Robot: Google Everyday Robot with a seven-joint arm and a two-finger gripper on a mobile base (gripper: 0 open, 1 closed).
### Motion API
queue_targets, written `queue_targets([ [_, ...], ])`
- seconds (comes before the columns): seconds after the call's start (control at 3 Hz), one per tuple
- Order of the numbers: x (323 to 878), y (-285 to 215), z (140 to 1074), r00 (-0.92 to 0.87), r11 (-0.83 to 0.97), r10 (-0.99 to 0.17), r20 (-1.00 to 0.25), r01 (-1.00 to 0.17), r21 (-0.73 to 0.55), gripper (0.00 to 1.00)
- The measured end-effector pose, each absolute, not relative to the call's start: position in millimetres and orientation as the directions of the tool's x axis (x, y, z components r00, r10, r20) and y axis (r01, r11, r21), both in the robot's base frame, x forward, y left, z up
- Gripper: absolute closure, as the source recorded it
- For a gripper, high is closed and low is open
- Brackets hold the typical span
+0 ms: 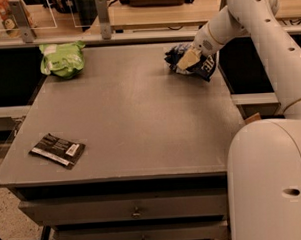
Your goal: Pick blue chip bag
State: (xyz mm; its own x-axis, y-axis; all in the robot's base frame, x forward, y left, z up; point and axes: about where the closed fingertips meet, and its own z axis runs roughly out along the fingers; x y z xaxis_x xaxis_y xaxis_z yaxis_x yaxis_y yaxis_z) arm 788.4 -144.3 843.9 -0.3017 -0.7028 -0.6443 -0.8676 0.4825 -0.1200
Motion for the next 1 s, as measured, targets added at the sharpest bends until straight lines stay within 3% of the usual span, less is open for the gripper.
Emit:
queue_targets([
  [0.33,775,-134,881,-0.241,0.438,-0.692,-0.680,-0.889,-0.131,1.00],
  [0.67,755,-118,926,-0.161,0.369,-0.701,-0.695,-0.916,-0.160,0.89],
  [1.0,755,-116,924,-0.161,0.364,-0.701,-0.695,-0.918,-0.155,0.99],
])
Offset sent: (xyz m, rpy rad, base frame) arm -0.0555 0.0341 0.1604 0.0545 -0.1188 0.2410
